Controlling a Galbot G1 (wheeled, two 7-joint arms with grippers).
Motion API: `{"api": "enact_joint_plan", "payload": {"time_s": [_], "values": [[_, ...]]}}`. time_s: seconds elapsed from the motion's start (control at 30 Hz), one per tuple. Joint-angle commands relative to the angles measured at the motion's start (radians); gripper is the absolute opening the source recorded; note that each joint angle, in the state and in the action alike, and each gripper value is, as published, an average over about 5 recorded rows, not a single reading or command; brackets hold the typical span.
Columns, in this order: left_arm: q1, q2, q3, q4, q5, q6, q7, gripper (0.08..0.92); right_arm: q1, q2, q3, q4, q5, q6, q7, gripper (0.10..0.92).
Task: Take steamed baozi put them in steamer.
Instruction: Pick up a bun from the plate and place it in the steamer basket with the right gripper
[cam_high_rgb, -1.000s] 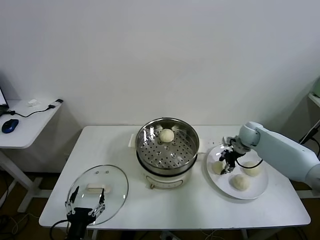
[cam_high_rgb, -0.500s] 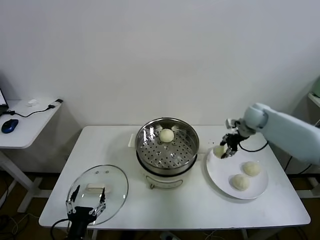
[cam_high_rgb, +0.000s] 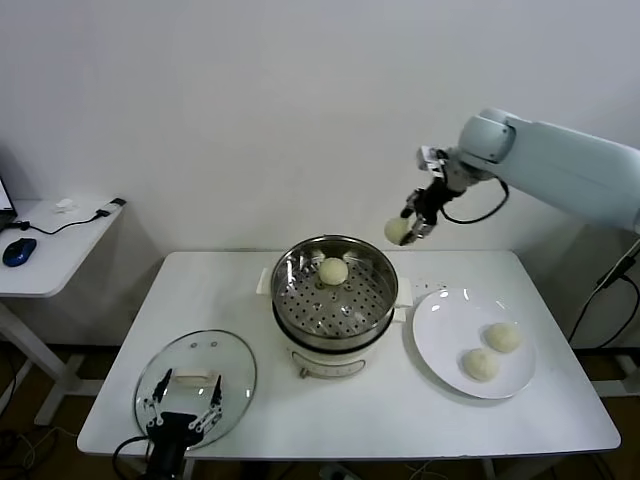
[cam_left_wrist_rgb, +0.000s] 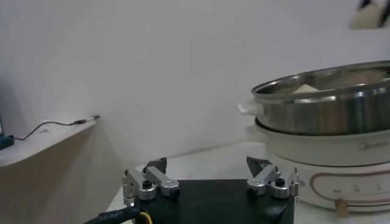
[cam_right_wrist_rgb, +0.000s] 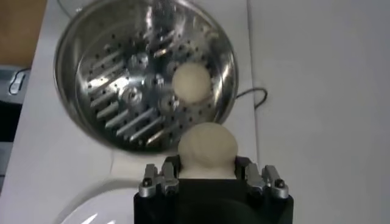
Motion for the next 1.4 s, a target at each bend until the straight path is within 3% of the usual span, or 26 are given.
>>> {"api": "enact_joint_plan", "payload": {"time_s": [0.03,1.17,1.4], "values": [[-0.01,0.003,-0.004,-0.015,-0.015,0.009,0.007,0.823,-0.001,0.301,-0.06,-0.073,0.116,-0.04,0.044,0.585],[-0.031,0.003,-0.014,0.014,-0.027,0.015,0.007,0.823,-0.229,0.359,-0.099,-0.07,0.102,-0.094,0.151,0.589],[-0.031,0.004,-0.013,0.013,-0.025,0.015,0.007,0.823,-0.188,0.323,-0.09,-0.031,0.111,-0.112,0.157,0.74]]}}
